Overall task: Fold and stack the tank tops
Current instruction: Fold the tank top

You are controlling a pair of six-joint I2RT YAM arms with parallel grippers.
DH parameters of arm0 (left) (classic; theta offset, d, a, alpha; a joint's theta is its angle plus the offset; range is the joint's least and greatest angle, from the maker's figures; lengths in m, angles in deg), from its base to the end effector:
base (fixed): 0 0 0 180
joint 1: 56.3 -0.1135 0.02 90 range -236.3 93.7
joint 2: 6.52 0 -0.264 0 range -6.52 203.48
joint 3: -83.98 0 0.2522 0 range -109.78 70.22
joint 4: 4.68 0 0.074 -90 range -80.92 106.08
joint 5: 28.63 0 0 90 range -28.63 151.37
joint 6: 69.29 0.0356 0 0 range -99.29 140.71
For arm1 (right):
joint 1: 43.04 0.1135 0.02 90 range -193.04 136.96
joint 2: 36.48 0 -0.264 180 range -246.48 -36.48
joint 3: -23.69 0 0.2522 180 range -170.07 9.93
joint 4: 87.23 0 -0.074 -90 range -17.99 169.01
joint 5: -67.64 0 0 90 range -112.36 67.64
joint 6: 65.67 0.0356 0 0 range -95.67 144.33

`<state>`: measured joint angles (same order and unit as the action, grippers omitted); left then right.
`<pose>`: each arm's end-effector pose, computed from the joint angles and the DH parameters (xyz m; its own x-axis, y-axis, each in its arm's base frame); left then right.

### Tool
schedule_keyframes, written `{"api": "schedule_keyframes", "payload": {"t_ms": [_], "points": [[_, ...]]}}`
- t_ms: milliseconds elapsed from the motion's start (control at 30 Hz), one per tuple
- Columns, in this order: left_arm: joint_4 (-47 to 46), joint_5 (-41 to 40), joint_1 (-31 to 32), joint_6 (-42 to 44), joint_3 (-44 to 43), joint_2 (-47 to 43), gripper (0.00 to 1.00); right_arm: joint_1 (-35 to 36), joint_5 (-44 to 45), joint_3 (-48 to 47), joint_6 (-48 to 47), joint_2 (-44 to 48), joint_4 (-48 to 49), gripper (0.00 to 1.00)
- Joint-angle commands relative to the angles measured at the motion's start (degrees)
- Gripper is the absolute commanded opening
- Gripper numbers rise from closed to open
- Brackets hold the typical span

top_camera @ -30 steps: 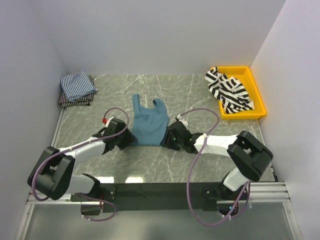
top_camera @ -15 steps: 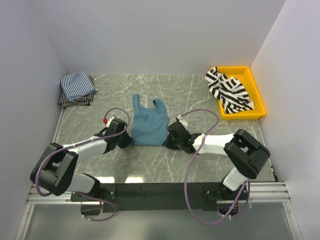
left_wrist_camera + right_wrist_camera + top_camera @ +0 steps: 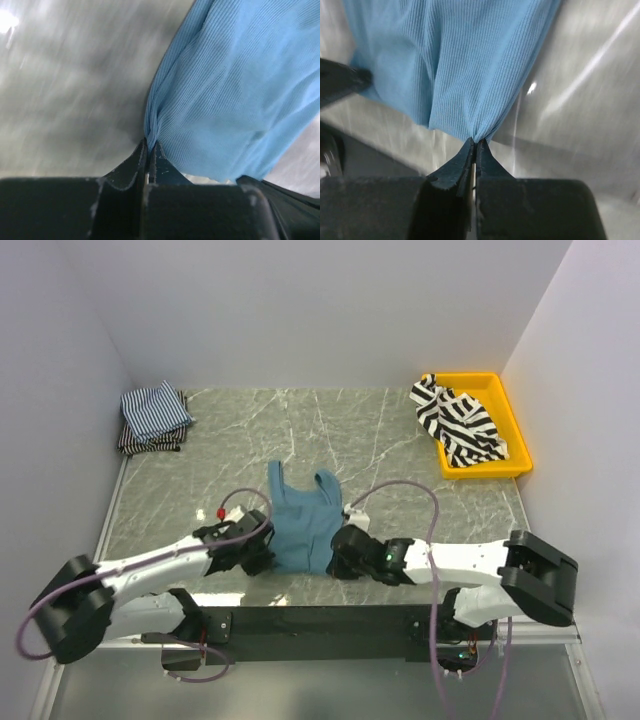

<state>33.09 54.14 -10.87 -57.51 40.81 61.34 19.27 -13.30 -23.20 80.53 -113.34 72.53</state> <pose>0.1437 -0.1395 0.1558 -0.7789 -0.5932 -0.2036 -0.4732 0.7690 -0.4298 0.1204 0.2173 0.1607 -0.8864 0.0770 -0.4566 -0.1637 0.8703 0.4645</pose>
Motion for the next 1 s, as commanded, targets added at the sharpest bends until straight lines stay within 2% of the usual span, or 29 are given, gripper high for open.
{"api": "schedule_keyframes", "payload": {"t_ms": [0, 133, 300, 433, 500, 600, 633, 700, 733, 933, 967], "points": [[12.01, -2.35, 4.48, -9.93, 1.81, -7.81, 0.01, 6.4, 3.32, 1.57, 6.18, 4.34, -6.69, 0.0], [19.57, -2.53, 10.71, -14.85, 2.43, -16.68, 0.01, 13.44, 6.14, 0.52, 10.76, 11.27, -13.54, 0.0], [27.3, -3.58, 17.05, -18.55, -1.16, -20.13, 0.01, 19.34, 8.08, -4.04, 13.93, 14.63, -21.1, 0.0], [31.45, -8.58, 18.12, -18.03, -7.75, -20.83, 0.01, 20.05, 11.32, -8.53, 12.79, 15.33, -25.68, 0.0], [31.02, -14.03, 18.03, -16.36, -11.52, -20.75, 0.01, 17.51, 12.91, -11.07, 9.65, 15.34, -27.09, 0.0], [28.47, -16.07, 13.21, -10.31, -15.4, -19.34, 0.01, 11.54, 12.83, -14.15, 4.03, 14.99, -26.22, 0.0], [25.07, -15.11, 8.06, -5.24, -16.02, -18.3, 0.01, 9.87, 12.65, -14.68, 2.61, 14.64, -25.78, 0.0], [21.01, -11.78, 2.5, -0.21, -17.17, -17.15, 0.01, 4.71, 10.99, -16.17, -1.68, 14.2, -23.42, 0.0], [16.99, -10.98, -2.23, 3.99, -17.7, -15.66, 0.01, 2.93, 10.28, -16.62, -3.1, 13.24, -22.71, 0.0], [5.27, -7.64, -11.31, 12.02, -21.57, -6.35, 0.01, -9.9, 5.02, -21.45, -12.51, 6.12, -17.61, 0.0], [0.47, -6.85, -12.2, 12.73, -21.57, -5.37, 0.01, -11.23, 4.22, -22.24, -13.39, 5.24, -16.64, 0.0]]}}
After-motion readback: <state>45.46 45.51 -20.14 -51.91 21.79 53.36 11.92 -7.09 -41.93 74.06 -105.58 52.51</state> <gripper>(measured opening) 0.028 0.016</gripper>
